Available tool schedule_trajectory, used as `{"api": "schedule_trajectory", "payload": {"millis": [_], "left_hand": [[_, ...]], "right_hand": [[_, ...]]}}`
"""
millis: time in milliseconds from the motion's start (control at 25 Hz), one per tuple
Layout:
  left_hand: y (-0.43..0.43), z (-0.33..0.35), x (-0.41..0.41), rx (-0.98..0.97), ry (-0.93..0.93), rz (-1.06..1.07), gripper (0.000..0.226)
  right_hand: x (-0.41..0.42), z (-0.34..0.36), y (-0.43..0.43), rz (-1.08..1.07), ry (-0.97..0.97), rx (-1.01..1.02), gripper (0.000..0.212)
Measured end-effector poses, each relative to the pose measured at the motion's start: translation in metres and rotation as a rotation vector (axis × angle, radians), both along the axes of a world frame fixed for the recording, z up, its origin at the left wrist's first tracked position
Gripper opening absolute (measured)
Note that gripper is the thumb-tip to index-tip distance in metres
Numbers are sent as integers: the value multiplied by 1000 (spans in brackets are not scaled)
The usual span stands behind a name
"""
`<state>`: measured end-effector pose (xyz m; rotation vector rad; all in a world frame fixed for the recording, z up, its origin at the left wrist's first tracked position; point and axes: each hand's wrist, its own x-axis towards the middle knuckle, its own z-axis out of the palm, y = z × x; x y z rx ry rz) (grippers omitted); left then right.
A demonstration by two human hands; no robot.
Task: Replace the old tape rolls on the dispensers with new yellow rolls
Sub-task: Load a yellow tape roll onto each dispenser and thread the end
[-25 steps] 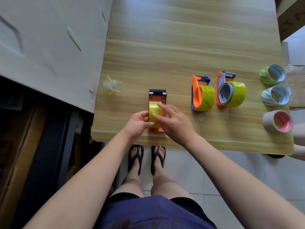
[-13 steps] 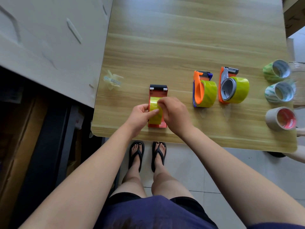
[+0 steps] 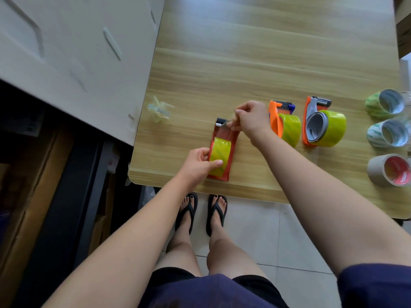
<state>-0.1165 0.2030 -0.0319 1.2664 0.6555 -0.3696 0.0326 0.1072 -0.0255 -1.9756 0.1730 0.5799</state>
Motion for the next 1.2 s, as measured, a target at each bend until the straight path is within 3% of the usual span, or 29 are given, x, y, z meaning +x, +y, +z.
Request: {"api": "schedule_trajectory", "payload": {"millis": [120, 200, 720, 920, 1040, 1200], "left_hand": [[-2, 3, -11, 13, -52, -49, 36], [-5, 10, -16, 20, -92, -85, 36], [-9, 26, -25, -7, -93, -110, 38], [-13, 27, -20, -57, -59, -21, 28], [-19, 25, -14, 1, -13, 118, 35], [-27, 31, -18, 37, -62, 82, 19]], "right_hand": [[18, 9, -11, -101, 119, 31, 11], [25, 13, -18, -130, 121, 20, 15], [33, 16, -21, 4, 143, 44, 14], [36, 12, -16, 37, 167, 63, 12], [36, 11, -15, 38, 148, 70, 12], [46, 14, -24, -51, 126, 56, 11]]}}
